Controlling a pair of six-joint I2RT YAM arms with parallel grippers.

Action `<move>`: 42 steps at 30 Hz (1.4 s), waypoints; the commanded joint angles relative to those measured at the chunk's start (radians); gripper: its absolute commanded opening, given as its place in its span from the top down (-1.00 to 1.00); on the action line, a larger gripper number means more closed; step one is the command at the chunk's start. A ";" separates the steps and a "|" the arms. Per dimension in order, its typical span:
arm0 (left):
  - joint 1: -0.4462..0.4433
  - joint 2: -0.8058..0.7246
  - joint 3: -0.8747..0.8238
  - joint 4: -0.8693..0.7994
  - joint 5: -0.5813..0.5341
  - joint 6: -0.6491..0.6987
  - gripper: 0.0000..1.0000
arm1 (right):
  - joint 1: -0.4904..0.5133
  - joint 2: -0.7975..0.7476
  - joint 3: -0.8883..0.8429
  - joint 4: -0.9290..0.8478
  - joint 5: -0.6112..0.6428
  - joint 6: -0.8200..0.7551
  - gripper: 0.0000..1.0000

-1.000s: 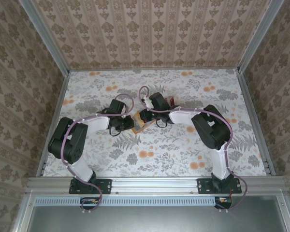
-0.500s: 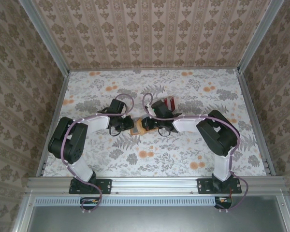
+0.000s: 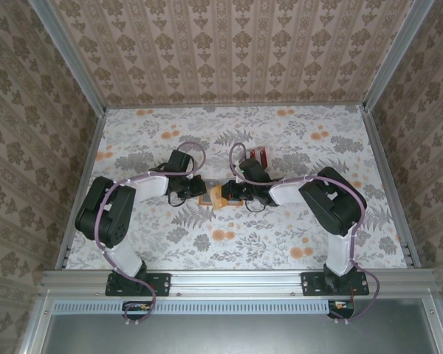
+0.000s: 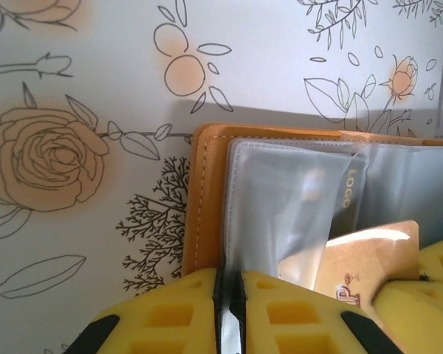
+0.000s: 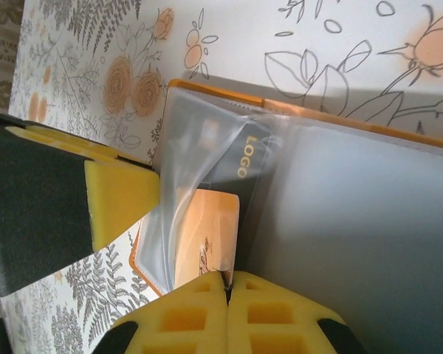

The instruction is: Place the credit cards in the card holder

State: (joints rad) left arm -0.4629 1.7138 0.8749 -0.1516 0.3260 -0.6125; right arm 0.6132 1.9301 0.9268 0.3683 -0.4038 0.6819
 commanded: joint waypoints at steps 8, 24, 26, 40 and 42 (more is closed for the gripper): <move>0.000 0.067 -0.056 -0.057 -0.024 0.014 0.70 | -0.022 0.033 -0.084 0.133 0.113 0.064 1.00; -0.001 0.072 -0.055 -0.049 -0.017 0.013 0.70 | -0.047 0.013 -0.173 0.267 0.241 0.072 1.00; -0.001 0.072 -0.054 -0.048 -0.018 0.013 0.70 | -0.048 0.027 -0.163 0.280 0.242 0.071 1.00; -0.004 0.073 -0.056 -0.042 -0.017 0.011 0.70 | -0.013 0.136 -0.137 0.390 0.282 0.071 1.00; -0.005 0.076 -0.056 -0.040 -0.015 0.010 0.70 | -0.009 0.134 -0.139 0.388 0.288 0.060 1.00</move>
State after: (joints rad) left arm -0.4629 1.7271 0.8654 -0.0765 0.3279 -0.6128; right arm 0.5968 2.0098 0.7959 0.8280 -0.2115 0.7654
